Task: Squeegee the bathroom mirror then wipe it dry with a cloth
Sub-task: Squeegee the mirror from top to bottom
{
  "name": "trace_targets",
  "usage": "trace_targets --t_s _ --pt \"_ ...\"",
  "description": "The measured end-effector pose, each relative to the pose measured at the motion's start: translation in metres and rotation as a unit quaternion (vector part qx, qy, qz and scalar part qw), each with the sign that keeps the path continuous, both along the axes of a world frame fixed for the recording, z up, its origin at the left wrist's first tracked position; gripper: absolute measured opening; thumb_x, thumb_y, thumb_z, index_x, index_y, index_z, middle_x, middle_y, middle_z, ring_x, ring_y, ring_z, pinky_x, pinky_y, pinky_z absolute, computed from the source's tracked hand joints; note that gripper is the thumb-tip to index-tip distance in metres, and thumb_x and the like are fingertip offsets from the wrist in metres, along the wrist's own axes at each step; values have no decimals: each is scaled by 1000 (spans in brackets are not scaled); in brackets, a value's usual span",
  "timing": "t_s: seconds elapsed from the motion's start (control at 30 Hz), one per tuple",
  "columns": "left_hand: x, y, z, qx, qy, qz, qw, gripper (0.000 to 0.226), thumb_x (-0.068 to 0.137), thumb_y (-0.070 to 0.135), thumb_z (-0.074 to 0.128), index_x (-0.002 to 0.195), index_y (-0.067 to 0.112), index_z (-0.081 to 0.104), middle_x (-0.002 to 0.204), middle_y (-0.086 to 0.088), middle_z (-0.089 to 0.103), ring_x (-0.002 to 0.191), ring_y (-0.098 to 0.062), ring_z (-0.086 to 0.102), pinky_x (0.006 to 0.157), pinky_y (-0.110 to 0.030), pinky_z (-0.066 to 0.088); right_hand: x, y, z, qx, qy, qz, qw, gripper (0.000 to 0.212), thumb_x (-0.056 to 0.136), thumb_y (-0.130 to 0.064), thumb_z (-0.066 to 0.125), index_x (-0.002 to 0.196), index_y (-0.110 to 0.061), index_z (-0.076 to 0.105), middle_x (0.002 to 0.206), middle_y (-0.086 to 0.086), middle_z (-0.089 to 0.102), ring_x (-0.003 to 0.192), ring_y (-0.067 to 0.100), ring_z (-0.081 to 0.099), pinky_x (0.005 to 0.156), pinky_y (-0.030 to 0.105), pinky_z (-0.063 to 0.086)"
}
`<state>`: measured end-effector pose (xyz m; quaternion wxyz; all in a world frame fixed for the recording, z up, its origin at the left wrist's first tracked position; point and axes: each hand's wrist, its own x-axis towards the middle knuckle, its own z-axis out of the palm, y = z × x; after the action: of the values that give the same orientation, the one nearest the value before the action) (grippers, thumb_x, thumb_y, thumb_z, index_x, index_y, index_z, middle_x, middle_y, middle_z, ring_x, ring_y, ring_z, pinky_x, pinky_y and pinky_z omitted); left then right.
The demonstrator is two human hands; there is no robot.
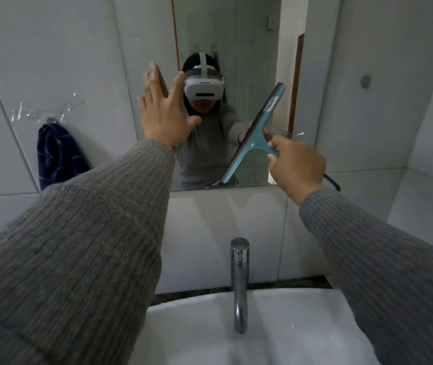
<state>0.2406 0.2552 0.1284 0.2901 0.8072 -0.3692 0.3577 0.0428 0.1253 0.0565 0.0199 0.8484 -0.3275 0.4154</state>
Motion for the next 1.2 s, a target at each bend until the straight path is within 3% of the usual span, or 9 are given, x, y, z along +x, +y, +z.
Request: trace_targets --t_s 0.13,0.27,0.47,0.6,0.7,0.9,1.03,1.2 --pt "1 -4 -3 -18 -1 -8 1000 91 76 37 73 148 30 18 158 -17 -7 144 -38 -4 114 -55 15 -12 -14 -12 104 -75 -1 992 20 90 -29 62 109 -25 63 102 6 68 92 31 61 67 31 41" --pt "0 -5 -6 -26 2 -6 1000 90 76 33 73 148 29 19 158 -17 -8 144 -37 -5 114 -55 16 -14 -17 -33 202 -139 2 969 12 90 -28 62 100 -23 62 100 5 67 82 24 58 65 32 45" --pt "-2 -3 -5 -20 2 4 1000 90 77 36 72 149 28 18 158 -18 -7 144 -38 -5 115 -53 13 -11 -14 -50 283 -197 12 939 16 90 -27 63 104 -19 63 110 2 65 83 16 52 69 29 42" --pt "-1 -3 -6 -21 -1 5 1000 90 78 37 72 149 28 18 158 -18 -7 144 -39 -5 115 -53 15 -7 -8 -64 339 -236 16 911 12 89 -25 65 96 -16 63 101 0 64 83 17 58 71 29 47" --pt "-1 -4 -6 -20 -1 2 1000 90 78 38 72 149 29 18 158 -17 -7 144 -39 -5 115 -53 15 -2 -2 -70 384 -262 23 885 10 88 -23 66 93 -16 62 93 -2 59 84 19 58 74 28 47" --pt "2 -3 -6 -17 0 2 1000 91 78 37 73 149 30 17 158 -18 -7 144 -39 -5 116 -53 14 20 21 -82 482 -346 39 804 11 84 -20 70 79 -22 60 92 5 70 81 25 69 78 40 58" --pt "4 -2 -6 -13 -5 0 1000 90 78 39 72 148 30 16 158 -19 -5 144 -39 -4 116 -52 13 29 31 -86 484 -337 37 806 22 84 -21 69 69 -26 54 88 5 70 80 24 69 77 41 58" --pt "8 -2 -8 -17 -6 -5 1000 91 77 42 72 148 32 16 158 -20 -4 144 -39 -3 115 -53 17 29 43 -89 447 -267 32 853 7 88 -22 65 87 -16 62 88 2 67 77 21 63 65 28 49"
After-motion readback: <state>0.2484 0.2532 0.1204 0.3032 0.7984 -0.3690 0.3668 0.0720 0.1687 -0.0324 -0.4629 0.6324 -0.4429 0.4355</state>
